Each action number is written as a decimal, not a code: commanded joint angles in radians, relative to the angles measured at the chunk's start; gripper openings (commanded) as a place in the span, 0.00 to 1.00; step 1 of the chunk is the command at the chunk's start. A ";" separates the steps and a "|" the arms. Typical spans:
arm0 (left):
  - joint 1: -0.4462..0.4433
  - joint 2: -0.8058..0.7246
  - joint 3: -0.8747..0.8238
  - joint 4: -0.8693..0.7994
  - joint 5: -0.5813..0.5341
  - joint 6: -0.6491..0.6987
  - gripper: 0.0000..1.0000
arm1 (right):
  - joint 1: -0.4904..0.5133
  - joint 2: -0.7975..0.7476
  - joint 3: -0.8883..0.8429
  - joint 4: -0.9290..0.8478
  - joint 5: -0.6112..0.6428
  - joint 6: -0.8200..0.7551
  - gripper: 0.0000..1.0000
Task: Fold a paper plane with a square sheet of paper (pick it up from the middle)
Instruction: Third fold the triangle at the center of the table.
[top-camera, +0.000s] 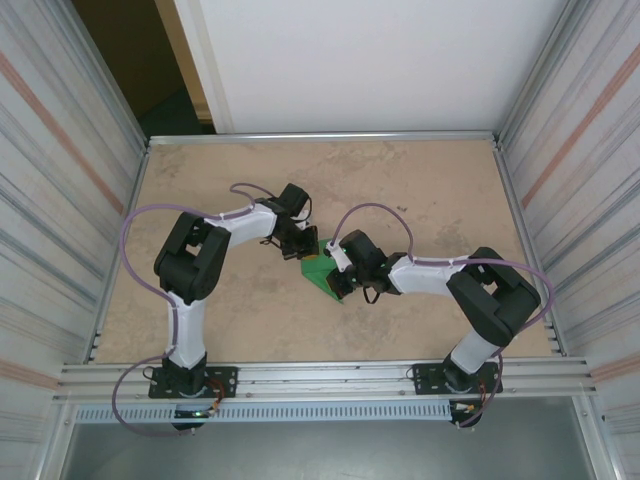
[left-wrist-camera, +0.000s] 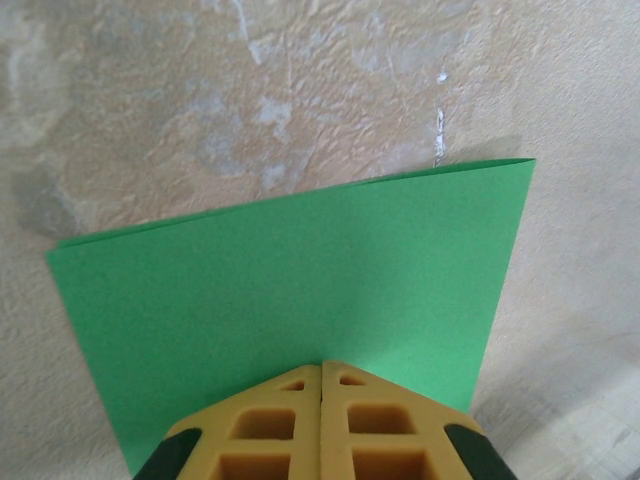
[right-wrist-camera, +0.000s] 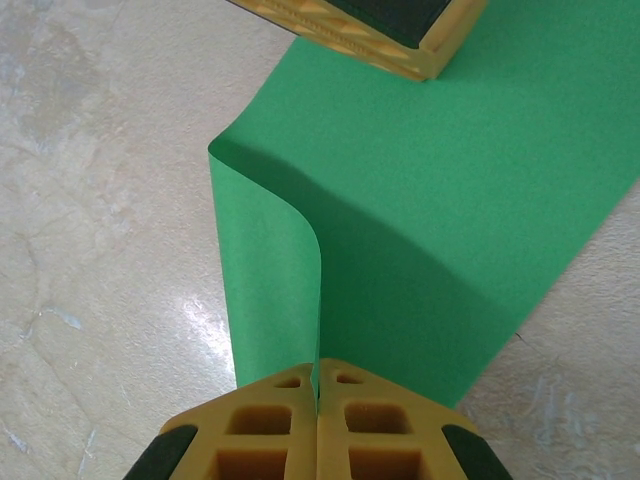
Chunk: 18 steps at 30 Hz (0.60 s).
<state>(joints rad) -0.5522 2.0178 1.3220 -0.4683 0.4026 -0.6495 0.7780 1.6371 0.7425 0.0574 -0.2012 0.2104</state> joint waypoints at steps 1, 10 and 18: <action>-0.011 0.034 0.006 -0.036 0.002 0.021 0.06 | -0.005 0.019 0.024 -0.021 0.020 0.027 0.00; -0.012 0.033 0.006 -0.036 0.000 0.022 0.06 | -0.005 0.031 0.032 -0.039 0.014 0.032 0.00; -0.011 0.034 0.005 -0.036 0.000 0.022 0.06 | -0.005 0.040 0.038 -0.049 0.014 0.035 0.00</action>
<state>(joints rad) -0.5522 2.0178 1.3220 -0.4683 0.4026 -0.6495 0.7780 1.6642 0.7589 0.0357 -0.2012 0.2287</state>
